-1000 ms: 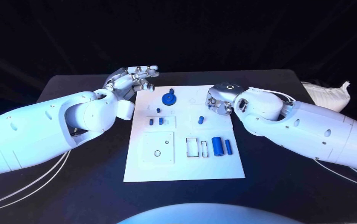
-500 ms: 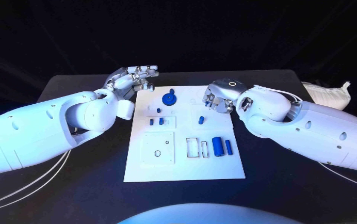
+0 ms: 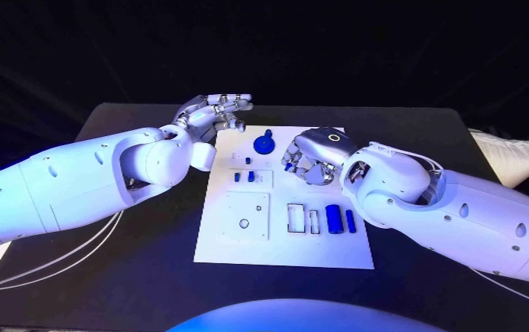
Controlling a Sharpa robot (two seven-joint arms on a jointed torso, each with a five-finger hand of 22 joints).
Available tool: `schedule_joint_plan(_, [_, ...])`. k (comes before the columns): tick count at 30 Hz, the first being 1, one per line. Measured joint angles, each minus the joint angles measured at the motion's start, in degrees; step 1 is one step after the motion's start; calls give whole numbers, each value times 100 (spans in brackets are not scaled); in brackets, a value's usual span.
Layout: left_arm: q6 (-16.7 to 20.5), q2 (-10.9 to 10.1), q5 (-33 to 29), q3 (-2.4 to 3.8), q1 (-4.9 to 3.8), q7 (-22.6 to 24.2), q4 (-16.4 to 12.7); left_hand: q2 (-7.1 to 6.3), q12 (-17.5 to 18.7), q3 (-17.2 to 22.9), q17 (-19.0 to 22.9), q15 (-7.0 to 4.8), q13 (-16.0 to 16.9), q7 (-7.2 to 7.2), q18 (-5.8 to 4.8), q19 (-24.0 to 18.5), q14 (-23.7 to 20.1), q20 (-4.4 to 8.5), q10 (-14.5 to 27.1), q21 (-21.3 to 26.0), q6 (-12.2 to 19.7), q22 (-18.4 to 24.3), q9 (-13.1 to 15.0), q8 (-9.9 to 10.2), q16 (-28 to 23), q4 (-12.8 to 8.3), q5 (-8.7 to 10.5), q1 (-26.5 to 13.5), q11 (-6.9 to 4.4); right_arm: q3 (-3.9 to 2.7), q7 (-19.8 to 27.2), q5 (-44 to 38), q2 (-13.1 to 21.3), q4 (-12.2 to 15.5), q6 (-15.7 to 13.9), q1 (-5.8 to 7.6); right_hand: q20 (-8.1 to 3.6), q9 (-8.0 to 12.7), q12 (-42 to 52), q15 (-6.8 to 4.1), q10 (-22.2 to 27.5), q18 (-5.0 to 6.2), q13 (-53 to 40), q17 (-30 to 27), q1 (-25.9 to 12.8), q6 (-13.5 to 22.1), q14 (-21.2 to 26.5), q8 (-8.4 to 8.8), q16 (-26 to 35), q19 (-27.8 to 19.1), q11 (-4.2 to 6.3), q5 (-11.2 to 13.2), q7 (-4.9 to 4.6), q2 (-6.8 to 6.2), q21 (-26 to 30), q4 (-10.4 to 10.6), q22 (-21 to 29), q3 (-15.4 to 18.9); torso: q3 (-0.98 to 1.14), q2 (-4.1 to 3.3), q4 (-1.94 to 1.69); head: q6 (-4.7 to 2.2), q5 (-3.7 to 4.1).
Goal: Assemble the parts on the task board
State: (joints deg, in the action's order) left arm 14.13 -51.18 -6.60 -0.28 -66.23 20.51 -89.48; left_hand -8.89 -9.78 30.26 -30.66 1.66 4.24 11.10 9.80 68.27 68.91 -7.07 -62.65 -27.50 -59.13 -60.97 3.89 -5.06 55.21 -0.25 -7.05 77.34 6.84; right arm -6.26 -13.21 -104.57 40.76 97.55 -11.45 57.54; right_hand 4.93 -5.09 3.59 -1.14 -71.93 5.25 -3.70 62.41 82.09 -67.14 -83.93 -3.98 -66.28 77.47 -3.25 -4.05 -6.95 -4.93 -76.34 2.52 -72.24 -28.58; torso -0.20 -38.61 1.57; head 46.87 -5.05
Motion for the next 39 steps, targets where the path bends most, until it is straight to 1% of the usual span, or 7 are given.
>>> schedule_joint_plan(6, [-6,41,1,0,1,3,18,0,0,0,0,0,0,0,0,0,0,0,0,21,0,0,0,0,0,0,0,0,0,20,85,45,-247,-91,-6,-254,0,0,-11,0,0,0,0,0,-15,2,0,0,-19,0,-1,-39,-1,-15,0,-15,-5,-15,-1,-1,-3,101,-248])
schedule_joint_plan(7, [-6,45,2,0,1,4,20,0,0,0,0,0,0,0,0,0,0,0,0,21,0,0,0,0,0,0,0,0,0,22,96,48,-273,-107,-6,-276,0,0,-11,0,0,0,0,0,-15,2,0,0,-19,0,-1,-39,-1,-15,0,-15,-5,-15,-1,-1,-3,104,-258])
schedule_joint_plan(8, [-9,54,2,0,1,5,24,0,0,0,0,0,0,0,0,0,0,0,0,21,0,0,0,0,0,0,0,0,0,31,118,56,-340,-149,-5,-329,0,0,-11,0,0,0,0,7,-15,4,0,0,-19,0,-1,-39,-3,-15,0,-15,-5,-15,-1,-1,-2,119,-305])
schedule_joint_plan(15, [-21,78,3,0,2,7,29,0,0,0,-1,0,0,0,0,0,0,0,-1,21,0,0,0,0,0,0,0,0,0,78,212,90,-571,-360,11,-491,0,0,-12,0,1,0,2,6,-30,5,0,0,-19,-1,-1,-39,-5,-30,0,-31,-5,-30,-1,-4,2,176,-437])
schedule_joint_plan(21, [-31,82,3,0,3,9,28,0,0,0,-1,0,0,0,0,0,0,0,-1,21,0,-1,0,0,0,0,0,0,0,102,280,115,-670,-498,44,-547,0,5,-12,0,0,0,2,6,-30,-14,0,3,-19,0,-2,-62,-26,-30,-7,-31,-5,-30,2,-7,7,222,-510])
schedule_joint_plan(25, [-37,83,4,0,3,9,28,0,0,0,4,0,0,-1,0,0,0,0,-1,21,0,-1,0,0,0,0,0,0,0,112,307,126,-699,-520,70,-558,0,6,-12,0,0,0,3,6,-38,-13,0,8,-19,-1,-2,-62,-26,-39,-22,-46,-13,-45,4,-7,10,248,-545])
schedule_joint_plan(39, [-56,88,5,0,3,8,49,0,0,0,3,0,0,-1,0,0,0,0,-1,21,1,-1,0,0,0,0,0,0,-1,126,376,200,-708,-485,195,-561,0,-2,-17,0,1,0,4,4,-69,-4,0,31,-41,-1,-20,-61,-35,-21,-22,-46,-12,-45,8,-1,15,297,-588])
